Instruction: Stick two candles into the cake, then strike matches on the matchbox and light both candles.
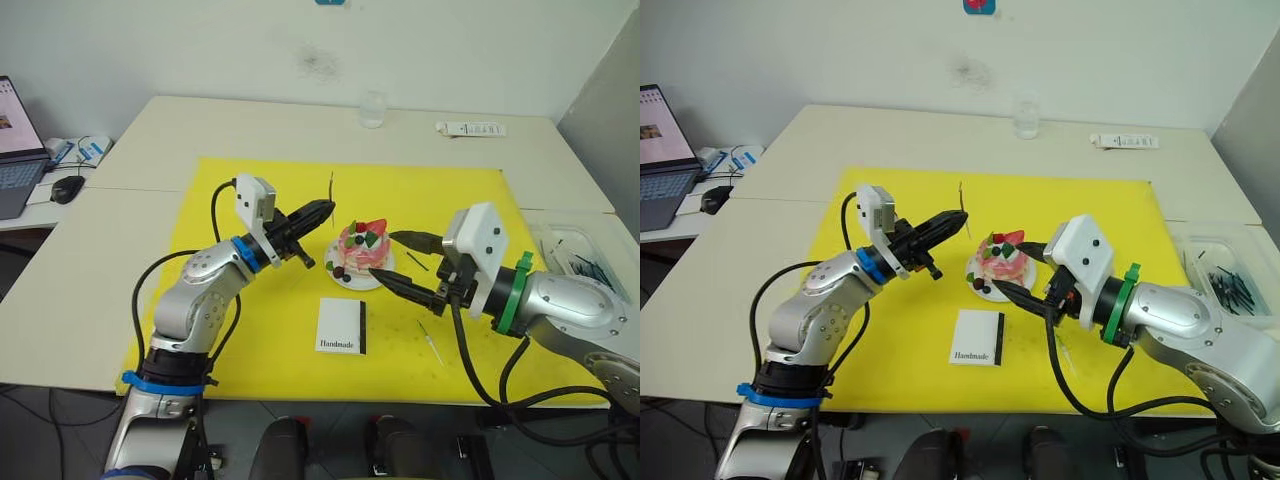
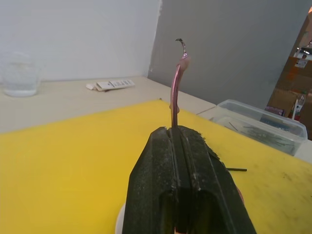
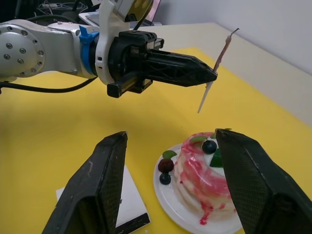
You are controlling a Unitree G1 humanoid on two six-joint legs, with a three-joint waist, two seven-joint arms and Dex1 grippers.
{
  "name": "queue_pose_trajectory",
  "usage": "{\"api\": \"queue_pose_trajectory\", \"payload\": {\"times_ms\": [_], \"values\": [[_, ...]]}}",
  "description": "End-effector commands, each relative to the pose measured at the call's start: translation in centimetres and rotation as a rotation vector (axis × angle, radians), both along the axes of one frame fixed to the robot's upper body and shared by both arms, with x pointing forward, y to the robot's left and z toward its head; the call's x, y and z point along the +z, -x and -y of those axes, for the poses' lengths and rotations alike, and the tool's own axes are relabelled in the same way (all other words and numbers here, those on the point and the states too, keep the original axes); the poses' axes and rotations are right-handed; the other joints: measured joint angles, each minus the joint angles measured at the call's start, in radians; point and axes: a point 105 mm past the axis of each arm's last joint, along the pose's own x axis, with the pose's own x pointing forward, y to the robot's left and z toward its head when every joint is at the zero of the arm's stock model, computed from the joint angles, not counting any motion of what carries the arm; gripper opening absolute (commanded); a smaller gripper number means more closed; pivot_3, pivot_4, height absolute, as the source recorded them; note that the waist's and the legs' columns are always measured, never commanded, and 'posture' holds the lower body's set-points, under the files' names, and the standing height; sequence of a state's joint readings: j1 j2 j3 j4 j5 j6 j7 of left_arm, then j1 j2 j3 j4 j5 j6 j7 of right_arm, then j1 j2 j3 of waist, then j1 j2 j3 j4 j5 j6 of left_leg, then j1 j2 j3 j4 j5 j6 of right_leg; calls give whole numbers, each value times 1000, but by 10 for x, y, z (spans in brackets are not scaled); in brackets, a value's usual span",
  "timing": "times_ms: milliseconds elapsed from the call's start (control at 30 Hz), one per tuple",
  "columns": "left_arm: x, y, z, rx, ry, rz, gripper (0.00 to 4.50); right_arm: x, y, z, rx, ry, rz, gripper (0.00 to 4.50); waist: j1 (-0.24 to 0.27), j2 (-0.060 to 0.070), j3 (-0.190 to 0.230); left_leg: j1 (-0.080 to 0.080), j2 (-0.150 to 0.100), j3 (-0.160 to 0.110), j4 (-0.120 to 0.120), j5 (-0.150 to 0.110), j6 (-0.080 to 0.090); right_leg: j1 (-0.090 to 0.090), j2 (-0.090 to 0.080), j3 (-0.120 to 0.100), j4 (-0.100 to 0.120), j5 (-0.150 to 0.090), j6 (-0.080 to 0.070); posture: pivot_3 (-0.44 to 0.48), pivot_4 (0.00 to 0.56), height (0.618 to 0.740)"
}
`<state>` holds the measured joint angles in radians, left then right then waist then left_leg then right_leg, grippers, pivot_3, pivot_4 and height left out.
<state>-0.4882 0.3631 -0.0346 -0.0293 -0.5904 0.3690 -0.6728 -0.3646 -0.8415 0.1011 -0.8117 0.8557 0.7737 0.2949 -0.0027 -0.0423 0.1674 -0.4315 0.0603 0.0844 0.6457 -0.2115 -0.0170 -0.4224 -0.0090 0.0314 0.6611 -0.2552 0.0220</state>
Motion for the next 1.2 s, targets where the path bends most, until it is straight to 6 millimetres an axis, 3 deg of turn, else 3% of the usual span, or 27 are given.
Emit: {"api": "queue_pose_trajectory", "payload": {"times_ms": [33,267,867,1200], "values": [[8,-3,3,5,2,54,0,4,4,-3,1,9,44,2976,0,0,0,0,0,0,0,0,0,0,0,0,0,0,0,0,150,727],[4,-10,5,11,0,55,0,0,3,-4,-20,20,37,2976,0,0,0,0,0,0,1,0,0,0,0,0,1,0,0,0,150,727],[9,-5,12,-22,28,23,0,-6,4,-2,-36,26,5,2976,-1,0,0,0,0,-1,1,0,0,0,1,0,2,0,0,0,150,727],[-16,-5,11,-6,-22,5,0,-8,3,0,-40,38,3,2976,-1,0,0,0,0,-1,1,0,0,0,1,0,2,0,0,0,150,727]]}}
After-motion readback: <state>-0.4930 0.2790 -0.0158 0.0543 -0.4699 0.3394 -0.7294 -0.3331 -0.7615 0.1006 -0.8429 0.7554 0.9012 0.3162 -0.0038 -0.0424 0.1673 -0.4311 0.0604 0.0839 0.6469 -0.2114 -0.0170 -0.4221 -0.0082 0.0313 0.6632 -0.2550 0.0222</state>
